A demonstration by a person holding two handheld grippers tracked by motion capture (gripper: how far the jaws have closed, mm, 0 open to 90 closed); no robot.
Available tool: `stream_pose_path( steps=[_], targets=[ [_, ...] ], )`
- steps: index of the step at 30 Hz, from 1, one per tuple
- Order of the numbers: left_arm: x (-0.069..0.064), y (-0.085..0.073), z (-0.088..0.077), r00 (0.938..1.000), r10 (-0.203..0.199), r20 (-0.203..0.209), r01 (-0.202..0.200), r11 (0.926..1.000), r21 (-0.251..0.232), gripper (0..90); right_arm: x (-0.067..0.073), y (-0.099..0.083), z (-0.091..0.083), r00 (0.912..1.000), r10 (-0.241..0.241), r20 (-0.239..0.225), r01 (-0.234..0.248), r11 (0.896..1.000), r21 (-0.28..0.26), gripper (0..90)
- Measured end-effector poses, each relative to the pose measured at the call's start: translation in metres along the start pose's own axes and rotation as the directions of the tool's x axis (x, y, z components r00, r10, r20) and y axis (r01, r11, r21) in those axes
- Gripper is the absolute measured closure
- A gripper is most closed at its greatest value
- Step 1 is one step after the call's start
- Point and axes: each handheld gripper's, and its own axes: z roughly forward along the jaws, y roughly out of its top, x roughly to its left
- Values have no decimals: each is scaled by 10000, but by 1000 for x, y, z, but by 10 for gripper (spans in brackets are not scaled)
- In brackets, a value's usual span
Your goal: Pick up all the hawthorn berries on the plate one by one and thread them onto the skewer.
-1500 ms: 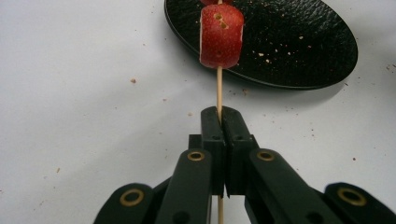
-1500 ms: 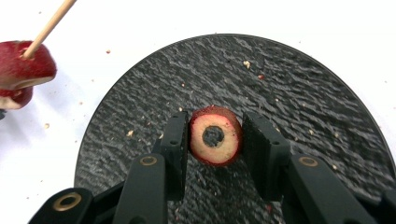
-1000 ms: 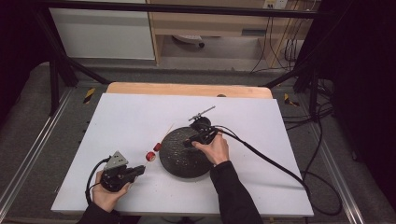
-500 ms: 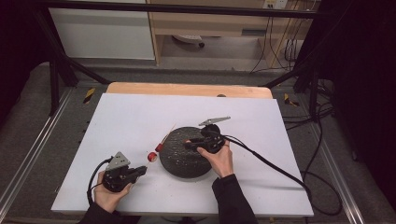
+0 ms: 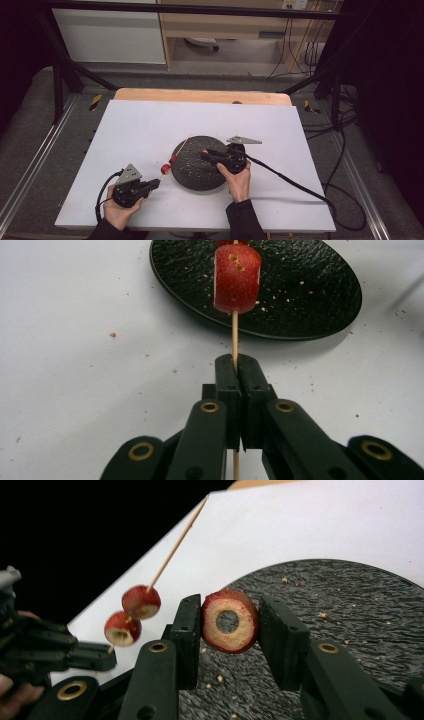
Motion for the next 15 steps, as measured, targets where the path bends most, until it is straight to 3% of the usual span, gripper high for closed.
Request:
stream_pose_path(
  steps=[8, 15],
  targets=[
    [-5, 0, 2, 10000, -43, 47, 43, 10000, -39, 883, 1, -7, 1, 9990, 412, -155, -426, 9933, -1073, 630],
    [-7, 0, 4, 9995, -295, 97, 296, 9994, -153, 883, 2, -10, 2, 9967, 786, -209, -812, 9766, -1990, 630]
  ],
)
